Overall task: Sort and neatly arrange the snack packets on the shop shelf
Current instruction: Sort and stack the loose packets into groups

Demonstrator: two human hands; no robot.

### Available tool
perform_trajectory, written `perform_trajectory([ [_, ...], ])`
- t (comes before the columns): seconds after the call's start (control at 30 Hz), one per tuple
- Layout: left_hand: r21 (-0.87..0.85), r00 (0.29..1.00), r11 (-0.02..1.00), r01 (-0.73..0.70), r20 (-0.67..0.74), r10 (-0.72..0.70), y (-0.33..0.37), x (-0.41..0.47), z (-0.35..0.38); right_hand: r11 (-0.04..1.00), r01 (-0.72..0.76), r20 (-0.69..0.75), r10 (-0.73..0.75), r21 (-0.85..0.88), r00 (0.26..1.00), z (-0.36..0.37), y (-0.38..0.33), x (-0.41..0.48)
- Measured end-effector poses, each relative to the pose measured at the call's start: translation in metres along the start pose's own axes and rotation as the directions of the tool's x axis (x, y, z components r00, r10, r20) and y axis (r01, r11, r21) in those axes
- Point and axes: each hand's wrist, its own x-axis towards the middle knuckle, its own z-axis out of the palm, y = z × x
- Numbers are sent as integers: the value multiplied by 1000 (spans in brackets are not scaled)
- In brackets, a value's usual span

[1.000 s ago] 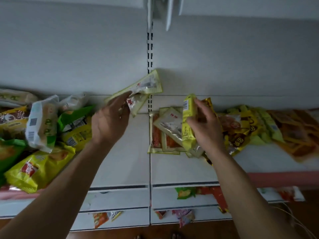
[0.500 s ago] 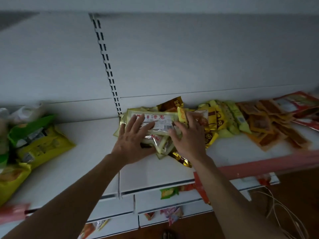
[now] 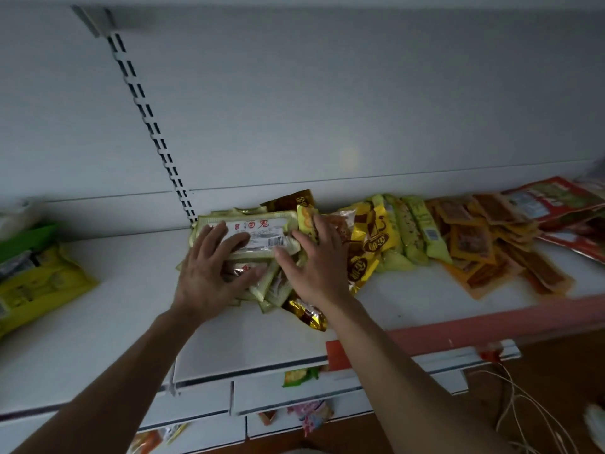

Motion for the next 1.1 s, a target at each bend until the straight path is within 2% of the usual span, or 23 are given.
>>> perform_trajectory([
  [0.13,42,1000,999,-7,3,7,-6,5,7,993,22,25,-25,115,999,-1,9,2],
  [0.23,111,1000,994,-10,12,9,1,5,14,995,7,97,-16,100,995,-7,14,7],
  [0.43,296,955,955,15,277,-101,10,18,6,1000,-12,331,10,3,944,-52,15,29],
  [0.5,319,930,948,10,346,-127,9,23,-2,999,-32,350,21,27,936,-63,14,34],
  [0.57,329,925,944,23,350,-145,9,24,-6,995,-50,340,18,86,940,-67,9,34],
  [0.63,343,942,939,19,309,-132,12,22,-8,993,-52,289,20,102,957,-68,1,33],
  [0.77,382,966,920,-83,256,-20,18,18,-13,995,-14,101,4,97,995,-71,-10,34],
  [0.9,281,974,944,-173,190,122,36,20,-14,986,-17,-30,23,167,999,-73,-16,26],
  [1.0,214,953,938,-273,194,234,59,29,1,978,7,-190,34,209,981,-78,-8,16],
  [1.1,268,926,907,-324,286,246,62,33,21,974,-8,-342,87,225,936,-92,14,7],
])
